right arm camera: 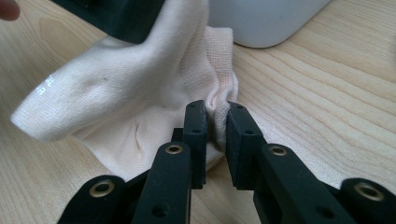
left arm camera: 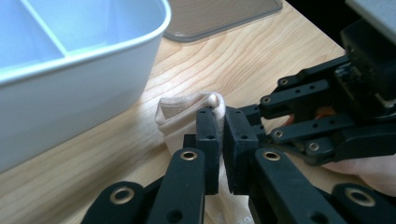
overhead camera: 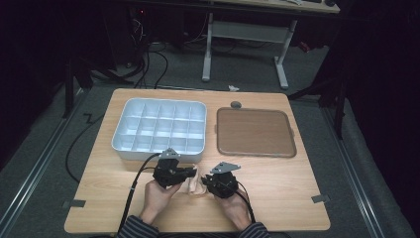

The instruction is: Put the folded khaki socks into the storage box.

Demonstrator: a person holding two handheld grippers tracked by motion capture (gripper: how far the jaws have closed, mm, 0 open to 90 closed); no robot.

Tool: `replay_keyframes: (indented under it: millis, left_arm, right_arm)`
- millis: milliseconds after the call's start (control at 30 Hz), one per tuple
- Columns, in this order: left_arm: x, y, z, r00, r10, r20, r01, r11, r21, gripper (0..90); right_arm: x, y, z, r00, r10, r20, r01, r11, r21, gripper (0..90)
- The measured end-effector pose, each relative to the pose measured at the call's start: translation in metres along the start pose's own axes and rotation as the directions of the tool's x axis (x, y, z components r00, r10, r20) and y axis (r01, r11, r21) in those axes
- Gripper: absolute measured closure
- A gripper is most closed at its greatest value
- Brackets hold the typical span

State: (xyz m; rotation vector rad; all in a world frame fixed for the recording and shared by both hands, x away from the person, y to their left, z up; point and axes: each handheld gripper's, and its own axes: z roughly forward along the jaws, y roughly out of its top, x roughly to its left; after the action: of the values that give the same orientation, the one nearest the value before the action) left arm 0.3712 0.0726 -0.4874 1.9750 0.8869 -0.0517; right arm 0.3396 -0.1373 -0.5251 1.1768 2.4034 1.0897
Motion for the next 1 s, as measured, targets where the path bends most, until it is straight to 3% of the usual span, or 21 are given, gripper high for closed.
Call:
replay_keyframes:
  millis: [267,533,1000]
  left_arm:
    - [0.001,0.003,0.014,0.9997,-0.001,0.026,0.0,0.9997,0.023,86.0]
    - [0.003,0.001,0.021,1.0,0.008,0.002,-0.008,0.9987,0.05,85.8]
    - [0.002,-0.001,0.028,0.9992,0.027,-0.028,-0.024,0.995,0.097,86.0]
  right_arm:
    - [0.001,0.0,0.001,0.9997,-0.017,-0.02,0.017,1.0,-0.008,79.6]
    - [-0.002,-0.001,0.0,0.9992,0.013,-0.037,-0.013,1.0,-0.009,72.7]
    - [-0.002,-0.01,-0.017,0.9996,0.02,-0.019,-0.021,0.999,-0.048,72.5]
